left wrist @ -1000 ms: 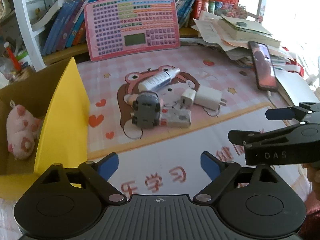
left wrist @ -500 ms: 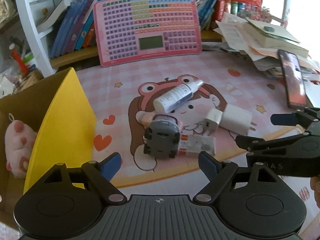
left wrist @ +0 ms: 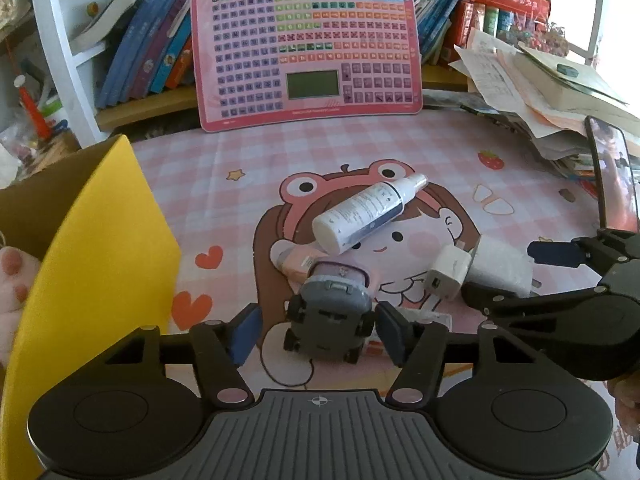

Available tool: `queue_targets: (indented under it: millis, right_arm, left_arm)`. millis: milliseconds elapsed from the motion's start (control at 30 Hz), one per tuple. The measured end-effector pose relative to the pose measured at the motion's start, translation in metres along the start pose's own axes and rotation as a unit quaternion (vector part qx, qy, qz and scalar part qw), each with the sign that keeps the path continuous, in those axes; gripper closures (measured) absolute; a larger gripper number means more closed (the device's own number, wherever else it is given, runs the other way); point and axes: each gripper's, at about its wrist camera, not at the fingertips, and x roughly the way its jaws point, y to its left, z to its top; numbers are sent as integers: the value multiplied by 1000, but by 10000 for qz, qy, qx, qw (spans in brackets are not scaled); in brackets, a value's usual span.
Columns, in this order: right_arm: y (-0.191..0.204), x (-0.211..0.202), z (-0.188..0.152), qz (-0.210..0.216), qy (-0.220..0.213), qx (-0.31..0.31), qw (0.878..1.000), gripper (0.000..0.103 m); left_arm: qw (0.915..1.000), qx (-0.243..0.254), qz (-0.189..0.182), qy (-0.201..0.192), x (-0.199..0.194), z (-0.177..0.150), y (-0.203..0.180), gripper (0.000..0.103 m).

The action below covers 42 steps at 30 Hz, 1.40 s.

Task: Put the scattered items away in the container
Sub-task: 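Grasp the grey toy car with the left tool while the right tool grasps the white charger, then lift and carry the toy car and charger with both tools over the yellow box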

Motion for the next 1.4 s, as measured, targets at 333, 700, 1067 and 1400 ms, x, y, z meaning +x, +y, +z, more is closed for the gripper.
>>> queue_targets:
  millis: [333, 700, 1067, 1400]
  right_arm:
    - [-5, 7, 5, 345, 54, 35, 9994, 44]
    - [-7, -5, 0, 488, 151, 283, 9983, 58]
    - [-4, -46, -13, 569, 85, 454, 9973, 58]
    - [10, -76, -35, 719, 191, 556, 9957, 58]
  left_arm:
    - [10000, 24, -80, 5, 13, 1, -1, 61]
    - [9995, -151, -192, -200, -14, 0, 6, 61]
    - [9974, -411, -516, -303, -60, -15, 9, 61]
    - [9961, -495, -692, -227, -87, -41, 10, 61]
